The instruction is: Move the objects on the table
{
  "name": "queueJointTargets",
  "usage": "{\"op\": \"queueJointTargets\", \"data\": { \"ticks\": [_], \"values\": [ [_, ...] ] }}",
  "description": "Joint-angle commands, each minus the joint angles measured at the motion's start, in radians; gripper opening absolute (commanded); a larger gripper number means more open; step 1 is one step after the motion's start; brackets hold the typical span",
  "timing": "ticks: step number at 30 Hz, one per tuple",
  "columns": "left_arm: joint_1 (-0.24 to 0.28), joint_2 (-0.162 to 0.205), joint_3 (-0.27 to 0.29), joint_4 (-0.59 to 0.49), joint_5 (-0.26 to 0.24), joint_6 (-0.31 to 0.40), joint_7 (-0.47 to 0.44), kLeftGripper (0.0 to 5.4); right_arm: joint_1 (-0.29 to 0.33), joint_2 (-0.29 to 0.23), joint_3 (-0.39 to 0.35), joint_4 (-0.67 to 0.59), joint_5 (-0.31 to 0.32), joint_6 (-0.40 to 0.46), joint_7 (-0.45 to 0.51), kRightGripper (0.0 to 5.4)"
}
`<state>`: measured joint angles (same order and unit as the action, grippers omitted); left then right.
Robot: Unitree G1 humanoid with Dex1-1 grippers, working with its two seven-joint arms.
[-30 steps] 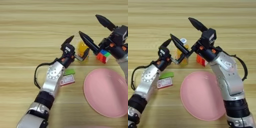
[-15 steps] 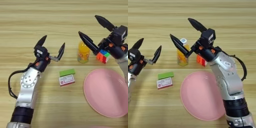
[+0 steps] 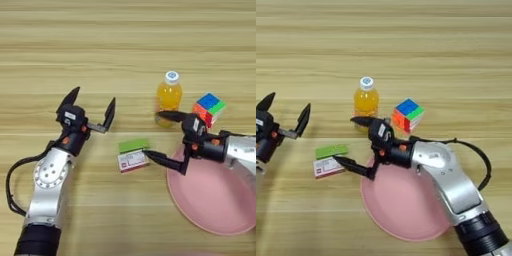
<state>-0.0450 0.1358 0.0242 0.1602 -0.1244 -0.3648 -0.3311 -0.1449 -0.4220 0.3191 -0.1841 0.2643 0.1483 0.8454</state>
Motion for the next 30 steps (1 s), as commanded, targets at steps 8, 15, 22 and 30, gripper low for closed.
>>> {"op": "queueJointTargets", "data": {
  "ticks": [8,15,22,30],
  "values": [
    [-0.037,-0.024,0.035,0.095,-0.024,-0.042,0.027,5.29,-0.077,0.003,0.026,0.034,-0.052,0.05,0.022,5.4],
    [-0.067,-0.048,0.062,0.168,-0.065,-0.067,0.021,5.29,-0.114,-0.018,0.032,0.001,-0.054,0.114,0.049,5.4],
    [-0.071,-0.063,0.069,0.19,-0.086,-0.093,0.01,5.29,-0.134,-0.035,-0.016,-0.095,0.0,0.164,0.07,5.4],
    [-0.074,-0.067,0.075,0.196,-0.088,-0.108,0.002,5.29,-0.095,-0.158,-0.106,-0.143,0.071,0.165,0.175,5.4]
  ]
}}
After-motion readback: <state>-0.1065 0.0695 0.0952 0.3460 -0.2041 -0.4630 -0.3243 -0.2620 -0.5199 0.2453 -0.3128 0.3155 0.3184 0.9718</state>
